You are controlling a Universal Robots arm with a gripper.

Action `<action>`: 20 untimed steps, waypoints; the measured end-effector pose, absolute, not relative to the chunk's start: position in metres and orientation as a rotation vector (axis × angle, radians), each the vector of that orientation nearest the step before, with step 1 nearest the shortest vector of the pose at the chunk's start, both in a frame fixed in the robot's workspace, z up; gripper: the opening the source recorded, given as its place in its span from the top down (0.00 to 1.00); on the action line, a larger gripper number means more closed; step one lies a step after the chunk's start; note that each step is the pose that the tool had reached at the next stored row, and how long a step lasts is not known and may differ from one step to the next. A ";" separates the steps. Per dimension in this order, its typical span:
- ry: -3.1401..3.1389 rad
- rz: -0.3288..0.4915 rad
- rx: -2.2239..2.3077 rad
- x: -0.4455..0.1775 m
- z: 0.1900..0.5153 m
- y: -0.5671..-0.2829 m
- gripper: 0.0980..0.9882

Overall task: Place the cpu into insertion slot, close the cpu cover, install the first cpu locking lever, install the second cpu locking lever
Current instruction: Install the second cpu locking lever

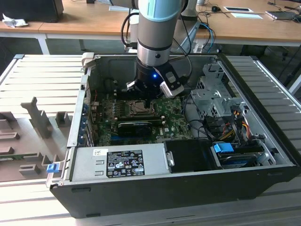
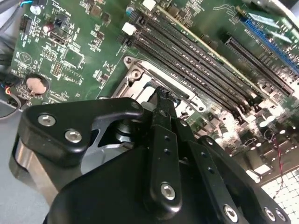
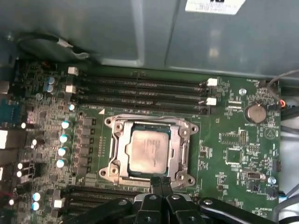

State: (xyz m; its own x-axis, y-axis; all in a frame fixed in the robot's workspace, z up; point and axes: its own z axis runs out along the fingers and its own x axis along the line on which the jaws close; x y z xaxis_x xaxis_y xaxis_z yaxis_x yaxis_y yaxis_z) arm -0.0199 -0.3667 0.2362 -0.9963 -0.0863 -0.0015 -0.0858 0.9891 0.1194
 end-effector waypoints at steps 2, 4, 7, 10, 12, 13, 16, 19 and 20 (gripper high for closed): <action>-3.129 -0.194 0.141 -0.020 0.236 -0.371 0.99; -3.128 -0.194 0.152 -0.021 0.235 -0.376 0.99; -3.127 -0.194 0.155 -0.031 0.234 -0.377 0.99; -3.127 -0.194 0.155 -0.042 0.234 -0.378 0.99; -3.128 -0.194 0.155 -0.047 0.234 -0.379 0.99; -3.128 -0.194 0.155 -0.049 0.233 -0.380 0.99; -3.128 -0.197 0.155 -0.052 0.232 -0.385 0.99; -3.128 -0.213 0.156 -0.056 0.231 -0.387 0.99; -3.127 -0.226 0.155 -0.058 0.230 -0.388 0.99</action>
State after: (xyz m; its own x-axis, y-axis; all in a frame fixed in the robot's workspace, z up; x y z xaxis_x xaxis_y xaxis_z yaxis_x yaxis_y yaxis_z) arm -0.0580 -0.3880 0.2304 -0.9951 -0.0988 -0.0050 -0.0985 0.9848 0.1433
